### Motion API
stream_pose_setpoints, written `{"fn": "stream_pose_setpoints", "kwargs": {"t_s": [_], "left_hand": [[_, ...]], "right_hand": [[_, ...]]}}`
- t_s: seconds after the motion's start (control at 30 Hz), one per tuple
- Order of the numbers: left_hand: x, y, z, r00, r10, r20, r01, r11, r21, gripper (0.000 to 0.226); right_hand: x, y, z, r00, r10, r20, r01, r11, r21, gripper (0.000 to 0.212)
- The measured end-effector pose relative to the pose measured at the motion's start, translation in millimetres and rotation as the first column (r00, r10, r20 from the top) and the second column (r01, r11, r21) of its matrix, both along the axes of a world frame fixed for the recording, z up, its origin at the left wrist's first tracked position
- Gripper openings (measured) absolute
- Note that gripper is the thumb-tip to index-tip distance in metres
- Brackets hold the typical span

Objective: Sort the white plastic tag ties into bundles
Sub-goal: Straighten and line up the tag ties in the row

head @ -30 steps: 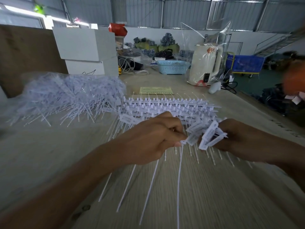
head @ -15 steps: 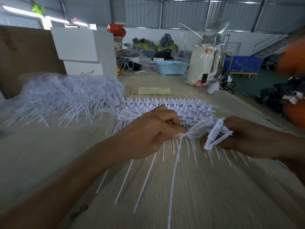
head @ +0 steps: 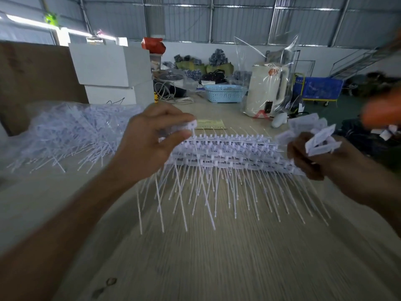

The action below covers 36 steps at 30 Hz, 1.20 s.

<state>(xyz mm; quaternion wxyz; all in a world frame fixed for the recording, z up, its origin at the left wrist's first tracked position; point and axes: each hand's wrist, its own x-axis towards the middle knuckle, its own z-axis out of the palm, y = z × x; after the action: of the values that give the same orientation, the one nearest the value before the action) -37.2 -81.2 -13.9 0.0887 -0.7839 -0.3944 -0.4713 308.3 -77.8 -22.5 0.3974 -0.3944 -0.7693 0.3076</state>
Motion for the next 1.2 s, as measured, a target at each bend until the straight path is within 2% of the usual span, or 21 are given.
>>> {"fn": "stream_pose_setpoints", "kwargs": {"t_s": [0.07,0.17,0.23,0.27,0.3,0.47,0.57,0.7,0.73,0.83,0.87,0.9,0.93,1.0,1.1,1.2], "left_hand": [[16,-4,-7,0.998,-0.057,-0.005,0.057,0.998,0.029,0.028],[29,-9,-15,0.994,-0.105,-0.017,0.106,0.993,0.055,0.030],[34,-10,-18,0.992,-0.127,-0.016,0.127,0.990,0.063,0.031],[37,-11,-20,0.991,-0.135,-0.008,0.135,0.988,0.069,0.032],[39,-12,-21,0.990,-0.144,0.006,0.143,0.987,0.074,0.032],[54,-19,-28,0.971,-0.225,0.086,0.214,0.970,0.117,0.033],[61,-24,-31,0.968,-0.230,0.097,0.218,0.969,0.120,0.032],[64,-28,-30,0.966,-0.220,0.137,0.207,0.973,0.102,0.032],[65,-28,-30,0.967,-0.217,0.134,0.205,0.974,0.101,0.030],[68,-31,-31,0.972,-0.214,0.097,0.203,0.973,0.113,0.027],[69,-31,-31,0.972,-0.221,0.085,0.211,0.971,0.116,0.028],[70,-31,-31,0.970,-0.233,0.071,0.225,0.968,0.108,0.030],[70,-31,-31,0.967,-0.248,0.055,0.243,0.966,0.084,0.032],[66,-31,-31,0.964,-0.265,0.016,0.265,0.964,-0.014,0.033],[58,-24,-35,0.985,-0.170,-0.013,0.168,0.979,-0.113,0.040],[57,-18,-36,0.996,-0.082,-0.024,0.081,0.997,-0.004,0.038]], "right_hand": [[-15,-3,-4,0.998,-0.058,0.003,0.058,0.998,-0.005,0.050],[-33,-11,-9,0.991,-0.131,-0.027,0.131,0.991,0.026,0.045],[-46,-19,-9,0.995,-0.099,-0.026,0.102,0.976,0.192,0.036],[-52,-25,-7,0.996,-0.088,0.006,0.084,0.962,0.261,0.024],[-55,-27,-6,0.996,-0.090,0.024,0.080,0.954,0.289,0.019],[-70,-34,-11,0.985,-0.015,-0.174,0.040,0.989,0.143,0.033],[-73,-32,-19,0.953,-0.077,-0.294,0.087,0.996,0.022,0.051],[-75,-28,-23,0.953,-0.118,-0.278,0.107,0.993,-0.055,0.062],[-78,-29,-22,0.952,-0.117,-0.283,0.099,0.992,-0.076,0.059],[-81,-30,-26,0.957,-0.107,-0.269,0.095,0.994,-0.054,0.023],[-83,-34,-25,0.968,-0.086,-0.234,0.078,0.996,-0.045,0.034],[-83,-36,-26,0.974,-0.049,-0.223,0.036,0.998,-0.059,0.035],[-84,-38,-23,0.969,-0.034,-0.245,0.012,0.996,-0.093,0.027],[-80,-35,-20,0.945,-0.018,-0.327,-0.032,0.989,-0.145,0.037],[-75,-32,-14,0.918,-0.062,-0.391,-0.012,0.983,-0.184,0.031],[-76,-32,-14,0.915,-0.062,-0.398,-0.009,0.984,-0.176,0.032]]}}
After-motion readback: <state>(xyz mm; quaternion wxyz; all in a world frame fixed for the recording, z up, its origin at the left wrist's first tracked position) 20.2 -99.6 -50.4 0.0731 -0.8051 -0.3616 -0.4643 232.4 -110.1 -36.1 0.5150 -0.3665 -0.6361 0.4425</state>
